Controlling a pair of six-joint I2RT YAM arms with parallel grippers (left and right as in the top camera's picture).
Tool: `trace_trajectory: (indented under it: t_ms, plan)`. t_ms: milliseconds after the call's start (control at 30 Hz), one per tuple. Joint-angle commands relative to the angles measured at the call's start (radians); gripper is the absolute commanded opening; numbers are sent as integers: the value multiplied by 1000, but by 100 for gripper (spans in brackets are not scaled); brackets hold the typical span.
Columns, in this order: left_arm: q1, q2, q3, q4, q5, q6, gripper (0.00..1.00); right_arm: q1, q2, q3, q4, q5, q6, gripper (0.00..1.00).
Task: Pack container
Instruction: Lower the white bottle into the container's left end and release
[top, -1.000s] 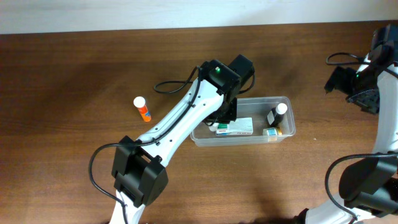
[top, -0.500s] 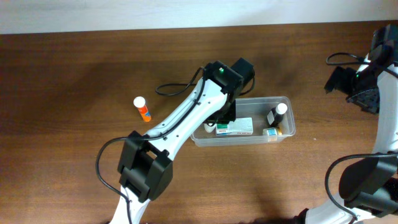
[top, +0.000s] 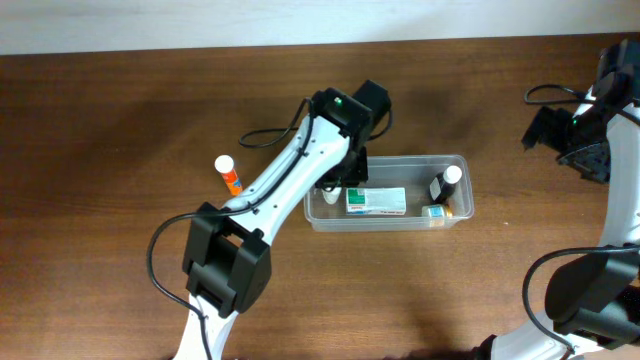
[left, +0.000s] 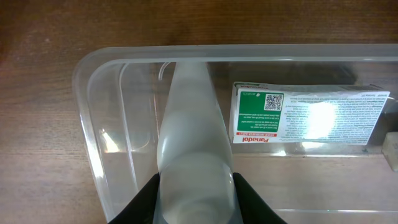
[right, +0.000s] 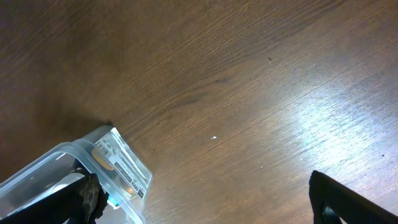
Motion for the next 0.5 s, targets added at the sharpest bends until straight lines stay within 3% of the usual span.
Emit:
trace_trajectory:
  t_ms: [0,133,200,367,467]
  plan:
    - [0,-2,20,5,26,39,22,-4,5,-2,0,8,2,98]
    - [0,-2,20,2,30,39,22,-4,5,-2,0,8,2,98]
    - [0,-2,20,-1,42,40,31,-4,5,-2,0,8,2,98]
    - [0,-2,20,-5,44,48,35,-4,5,-2,0,8,2,98]
    - [0,-2,20,-5,44,61,45,-4,5,-2,0,8,2,98]
